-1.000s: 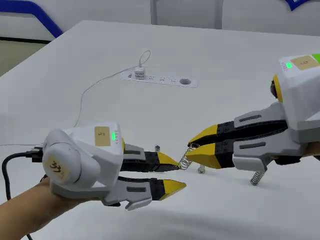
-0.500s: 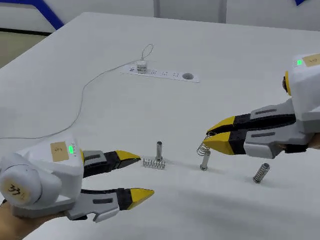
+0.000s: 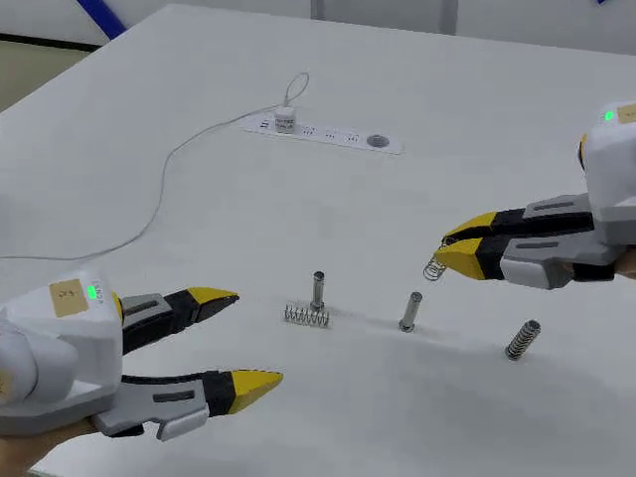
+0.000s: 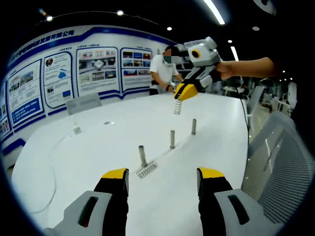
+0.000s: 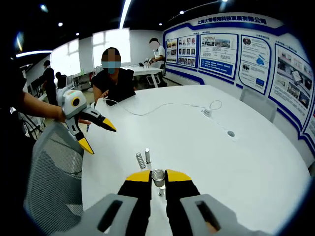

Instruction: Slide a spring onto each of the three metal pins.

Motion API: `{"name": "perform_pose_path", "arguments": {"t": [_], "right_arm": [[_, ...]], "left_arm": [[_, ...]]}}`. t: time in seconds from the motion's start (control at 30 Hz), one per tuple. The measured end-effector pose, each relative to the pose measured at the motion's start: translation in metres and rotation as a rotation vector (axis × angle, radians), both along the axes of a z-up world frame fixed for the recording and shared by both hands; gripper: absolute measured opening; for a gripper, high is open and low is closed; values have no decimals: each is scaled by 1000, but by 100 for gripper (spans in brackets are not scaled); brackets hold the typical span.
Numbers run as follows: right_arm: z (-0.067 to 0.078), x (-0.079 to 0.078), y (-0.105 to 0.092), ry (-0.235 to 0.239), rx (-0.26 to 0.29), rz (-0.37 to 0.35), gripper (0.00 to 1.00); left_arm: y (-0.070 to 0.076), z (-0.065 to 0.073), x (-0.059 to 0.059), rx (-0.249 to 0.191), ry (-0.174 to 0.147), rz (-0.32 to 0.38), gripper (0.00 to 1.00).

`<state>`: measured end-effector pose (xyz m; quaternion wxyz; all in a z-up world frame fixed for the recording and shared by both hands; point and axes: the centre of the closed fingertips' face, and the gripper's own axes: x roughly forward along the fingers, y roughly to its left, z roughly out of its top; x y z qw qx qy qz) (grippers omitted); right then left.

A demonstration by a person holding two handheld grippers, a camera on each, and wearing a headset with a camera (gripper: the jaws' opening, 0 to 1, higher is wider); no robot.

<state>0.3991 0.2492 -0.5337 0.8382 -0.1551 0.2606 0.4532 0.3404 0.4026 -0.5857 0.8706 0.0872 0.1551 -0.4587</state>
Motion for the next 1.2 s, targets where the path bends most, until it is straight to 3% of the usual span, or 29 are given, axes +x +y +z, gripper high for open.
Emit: {"name": "perform_pose_path", "arguments": {"t": [0.27,0.43,0.57,0.83,0.93,1.1,1.2], "right_arm": [[-10,9,-8,25,8,-44,10],[-16,13,-7,33,4,-48,10],[-22,15,-3,43,4,-48,10],[-37,16,5,73,-1,-41,10],[-41,15,6,80,-11,-35,10],[-45,14,7,91,-21,-29,10],[-47,14,7,89,-33,-26,10]], "left_arm": [[5,-10,-3,24,18,13,67],[6,-11,0,8,22,42,77],[5,-23,-4,73,39,35,83],[5,-27,-4,65,61,32,85],[7,-24,0,44,56,56,88],[10,-29,2,37,86,80,95],[9,-29,1,35,86,74,96]]}}
